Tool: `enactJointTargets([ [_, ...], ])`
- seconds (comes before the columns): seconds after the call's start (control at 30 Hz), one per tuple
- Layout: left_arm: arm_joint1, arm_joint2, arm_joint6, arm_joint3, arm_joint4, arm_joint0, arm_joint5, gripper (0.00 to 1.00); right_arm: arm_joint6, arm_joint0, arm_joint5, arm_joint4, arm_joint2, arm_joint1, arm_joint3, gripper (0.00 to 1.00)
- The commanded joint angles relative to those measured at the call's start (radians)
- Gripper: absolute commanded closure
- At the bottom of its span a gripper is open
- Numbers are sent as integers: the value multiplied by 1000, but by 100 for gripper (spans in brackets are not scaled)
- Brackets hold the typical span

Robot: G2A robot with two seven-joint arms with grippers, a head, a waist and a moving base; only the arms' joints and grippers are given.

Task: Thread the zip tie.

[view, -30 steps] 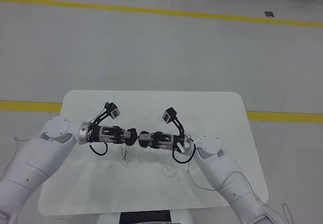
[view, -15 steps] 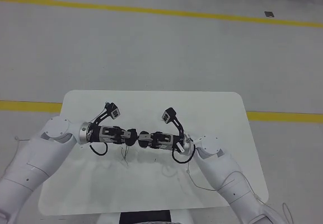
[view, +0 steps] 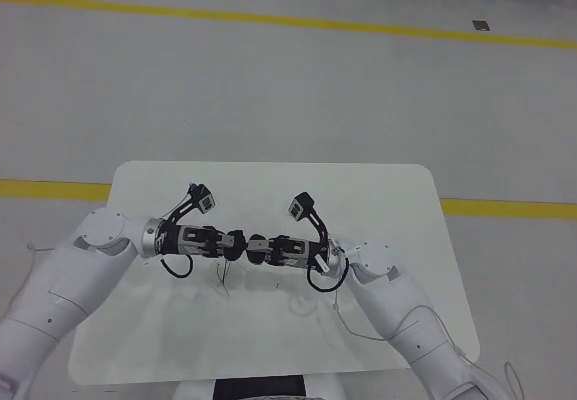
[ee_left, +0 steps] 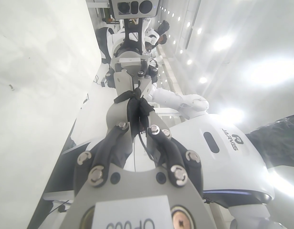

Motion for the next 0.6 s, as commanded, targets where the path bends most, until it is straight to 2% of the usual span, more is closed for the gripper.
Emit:
enactJointTargets([
  [0.0,0,1,1,1,-1,0,0,100,0,0,0,1,0,0,0,100],
  [0.1,1,2,2,2,-2,-1,-2,100,-1,-1,1,1,0,1,0,100],
  [0.13,1,2,2,2,-2,-1,-3,100,-3,-1,1,1,1,1,1,57],
  [0.17,2,0,1,2,-4,-1,-5,100,-7,-2,1,3,3,1,1,0],
  [0.57,7,-6,-1,-4,-6,4,-11,100,-32,-18,0,2,28,8,-11,0],
])
